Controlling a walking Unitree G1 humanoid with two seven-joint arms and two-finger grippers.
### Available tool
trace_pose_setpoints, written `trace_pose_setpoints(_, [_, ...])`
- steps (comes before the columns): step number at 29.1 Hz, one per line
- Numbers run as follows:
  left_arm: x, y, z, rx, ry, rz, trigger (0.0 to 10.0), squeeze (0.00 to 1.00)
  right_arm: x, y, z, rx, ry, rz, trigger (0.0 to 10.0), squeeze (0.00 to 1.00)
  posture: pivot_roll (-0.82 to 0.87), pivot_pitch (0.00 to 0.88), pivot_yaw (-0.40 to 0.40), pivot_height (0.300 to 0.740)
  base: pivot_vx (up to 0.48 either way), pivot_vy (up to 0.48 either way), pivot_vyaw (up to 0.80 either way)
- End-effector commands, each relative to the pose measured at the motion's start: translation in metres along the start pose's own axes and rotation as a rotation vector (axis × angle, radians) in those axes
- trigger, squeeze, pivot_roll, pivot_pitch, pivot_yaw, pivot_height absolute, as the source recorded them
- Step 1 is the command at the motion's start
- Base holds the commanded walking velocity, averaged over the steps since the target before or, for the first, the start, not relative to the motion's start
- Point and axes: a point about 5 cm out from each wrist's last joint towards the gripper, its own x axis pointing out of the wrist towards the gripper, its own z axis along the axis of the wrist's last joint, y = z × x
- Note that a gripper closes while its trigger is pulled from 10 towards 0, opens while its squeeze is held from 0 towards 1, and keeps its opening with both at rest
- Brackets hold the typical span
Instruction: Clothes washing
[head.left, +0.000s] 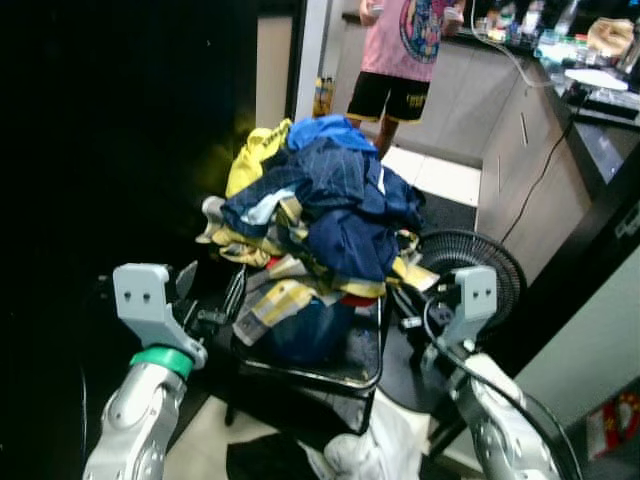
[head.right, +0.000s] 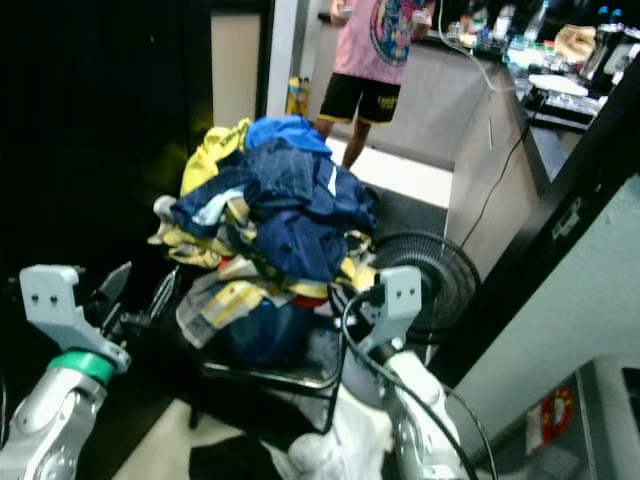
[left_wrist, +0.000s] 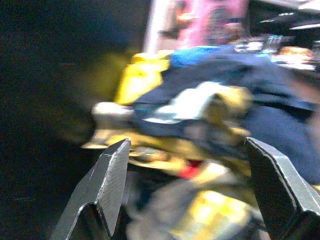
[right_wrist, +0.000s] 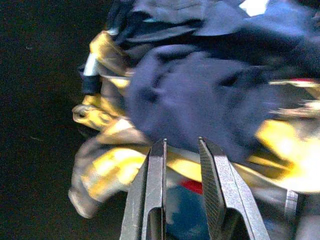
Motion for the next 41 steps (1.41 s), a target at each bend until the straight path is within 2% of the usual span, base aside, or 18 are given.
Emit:
trace_pose_setpoints(1, [0.001,-0.005,-0.004,-0.016,0.01,-0.018,10.0,0.0,-0.005,-0.009,-0.002,0.009,0.012,-0.033,10.0,0.0,0.02,0.061,-0.03,0.74,0.311,0.0,0.0])
trace_pose_setpoints(7, [0.006,-0.007,-0.001,-0.016,-0.002,-0.024,10.0,0.0,0.002,-0.004,0.009,-0.007,-0.021,-0.013,10.0,0.0,0.01,0.059,-0.021,0.74,0.307,0.0,0.0])
trace_pose_setpoints(11, [0.021,-0.012,0.006,-0.03,-0.037,-0.017,10.0,0.0,0.02,0.006,0.036,-0.039,-0.099,0.035,10.0,0.0,0.03,0.044,-0.023,0.74,0.3,0.0,0.0])
trace_pose_setpoints(12, [0.021,-0.012,0.006,-0.03,-0.037,-0.017,10.0,0.0,0.02,0.006,0.036,-0.039,-0.099,0.035,10.0,0.0,0.03,0.044,-0.023,0.74,0.3,0.0,0.0])
trace_pose_setpoints(14, [0.032,-0.015,0.013,-0.043,-0.062,-0.029,10.0,0.0,0.029,0.013,0.044,-0.058,-0.105,0.058,10.0,0.0,0.05,0.032,-0.016,0.74,0.292,0.0,0.0])
trace_pose_setpoints(16, [0.032,-0.015,0.013,-0.043,-0.062,-0.029,10.0,0.0,0.029,0.013,0.044,-0.058,-0.105,0.058,10.0,0.0,0.05,0.032,-0.016,0.74,0.292,0.0,0.0])
trace_pose_setpoints(19, [0.049,-0.015,0.026,-0.042,-0.08,-0.089,10.0,0.0,0.041,0.024,0.047,-0.068,-0.125,0.065,10.0,0.0,0.08,0.0,0.076,0.74,0.286,0.0,0.0])
trace_pose_setpoints(20, [0.052,-0.014,0.028,-0.039,-0.078,-0.103,10.0,0.0,0.043,0.026,0.047,-0.071,-0.131,0.059,10.0,0.0,0.08,0.0,0.076,0.74,0.281,0.0,0.0])
trace_pose_setpoints(21, [0.053,-0.012,0.029,-0.047,-0.073,-0.113,10.0,0.0,0.045,0.026,0.047,-0.075,-0.135,0.042,10.0,0.0,0.08,0.0,0.113,0.74,0.281,0.0,0.0])
trace_pose_setpoints(25, [0.054,-0.009,0.031,-0.055,-0.067,-0.122,10.0,0.0,0.047,0.026,0.047,-0.083,-0.139,0.021,10.0,0.0,0.08,0.0,0.117,0.74,0.277,0.0,0.0])
trace_pose_setpoints(27, [0.054,0.001,0.035,-0.045,-0.065,-0.132,10.0,0.0,0.047,0.023,0.045,-0.094,-0.118,-0.005,10.0,0.0,0.07,0.0,0.107,0.74,0.279,0.0,0.0])
trace_pose_setpoints(30, [0.053,0.006,0.038,-0.042,-0.068,-0.135,10.0,0.0,0.045,0.017,0.042,-0.096,-0.092,-0.03,10.0,0.0,0.06,0.0,0.078,0.74,0.277,0.0,0.0])
trace_pose_setpoints(32, [0.05,0.01,0.037,-0.043,-0.062,-0.142,10.0,0.0,0.042,0.012,0.038,-0.098,-0.07,-0.046,10.0,0.0,0.05,0.0,0.056,0.74,0.255,0.0,0.0])
trace_pose_setpoints(33, [0.043,0.016,0.035,-0.064,-0.053,-0.154,10.0,0.0,0.035,0.002,0.026,-0.101,-0.008,-0.076,10.0,0.0,0.04,0.0,0.038,0.74,0.0,0.0,0.0])
trace_pose_setpoints(34, [0.04,0.019,0.036,-0.077,-0.055,-0.15,10.0,0.0,0.031,-0.001,0.022,-0.102,0.009,-0.081,10.0,0.0,0.04,0.0,0.036,0.74,0.0,0.0,-0.64])
trace_pose_setpoints(38, [0.039,0.022,0.038,-0.089,-0.057,-0.149,10.0,0.0,0.028,-0.004,0.019,-0.091,0.025,-0.088,10.0,0.0,0.04,0.0,0.031,0.74,0.0,0.0,-0.72])
trace_pose_setpoints(41, [0.036,0.03,0.042,-0.091,-0.058,-0.156,10.0,0.0,0.022,-0.008,0.015,-0.089,0.044,-0.098,10.0,0.0,0.02,0.0,0.011,0.74,0.0,0.0,-0.8])
